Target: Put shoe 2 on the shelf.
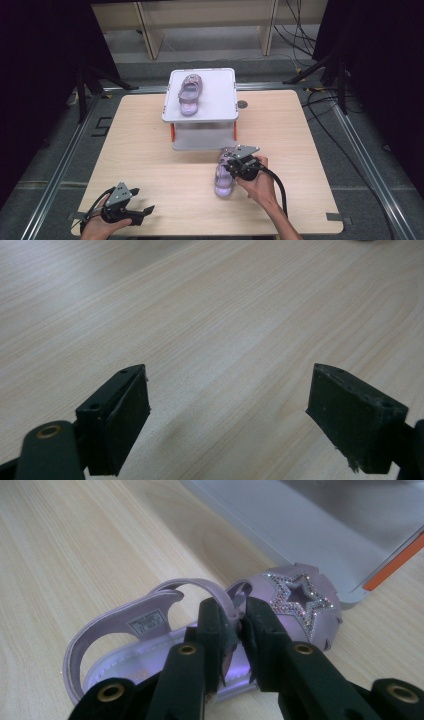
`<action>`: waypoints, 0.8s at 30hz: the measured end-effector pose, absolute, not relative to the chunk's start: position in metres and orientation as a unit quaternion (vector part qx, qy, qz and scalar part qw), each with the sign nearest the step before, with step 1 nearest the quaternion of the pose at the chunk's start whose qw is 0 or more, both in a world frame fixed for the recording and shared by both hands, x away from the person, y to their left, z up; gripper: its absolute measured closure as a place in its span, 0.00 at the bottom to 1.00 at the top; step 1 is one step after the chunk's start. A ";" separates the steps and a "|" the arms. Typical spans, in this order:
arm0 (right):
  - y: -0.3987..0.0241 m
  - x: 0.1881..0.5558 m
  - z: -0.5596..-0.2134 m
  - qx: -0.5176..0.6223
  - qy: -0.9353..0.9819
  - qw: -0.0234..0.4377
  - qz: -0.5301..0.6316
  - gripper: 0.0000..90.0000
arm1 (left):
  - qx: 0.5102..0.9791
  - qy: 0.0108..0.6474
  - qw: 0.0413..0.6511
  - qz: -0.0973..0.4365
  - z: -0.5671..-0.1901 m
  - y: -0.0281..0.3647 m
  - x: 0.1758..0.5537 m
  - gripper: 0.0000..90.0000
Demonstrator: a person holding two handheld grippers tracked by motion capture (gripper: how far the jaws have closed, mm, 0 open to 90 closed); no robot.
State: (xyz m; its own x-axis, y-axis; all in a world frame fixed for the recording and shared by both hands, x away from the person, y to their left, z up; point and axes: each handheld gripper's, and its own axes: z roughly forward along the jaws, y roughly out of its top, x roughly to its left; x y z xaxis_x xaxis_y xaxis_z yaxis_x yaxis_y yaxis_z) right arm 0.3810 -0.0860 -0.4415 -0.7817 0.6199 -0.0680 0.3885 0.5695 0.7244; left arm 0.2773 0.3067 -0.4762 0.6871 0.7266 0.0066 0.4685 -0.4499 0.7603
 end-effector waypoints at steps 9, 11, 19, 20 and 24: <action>-0.084 0.378 -0.437 0.282 0.879 0.170 0.345 0.93 | 0.833 0.361 0.385 0.168 -0.476 0.306 0.277 0.18; -0.087 0.379 -0.436 0.284 0.880 0.161 0.346 0.93 | 0.834 0.360 0.384 0.167 -0.476 0.306 0.277 0.18; -0.104 0.389 -0.425 0.313 0.863 0.118 0.380 0.94 | 0.831 0.364 0.385 0.168 -0.476 0.307 0.277 0.18; -0.106 0.391 -0.423 0.311 0.863 0.116 0.381 0.94 | 0.834 0.359 0.384 0.170 -0.476 0.308 0.278 0.18; -0.111 0.392 -0.410 0.310 0.859 0.096 0.395 0.95 | 0.830 0.358 0.392 0.170 -0.477 0.308 0.279 0.18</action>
State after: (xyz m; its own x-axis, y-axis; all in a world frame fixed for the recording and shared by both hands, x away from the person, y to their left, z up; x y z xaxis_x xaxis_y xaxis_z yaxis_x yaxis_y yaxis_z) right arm 0.3923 -0.1111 -0.4097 -0.7895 0.6084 0.0810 0.4574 0.4952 0.7386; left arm 0.2786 0.3076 -0.4768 0.6857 0.7279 0.0015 0.4615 -0.4363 0.7724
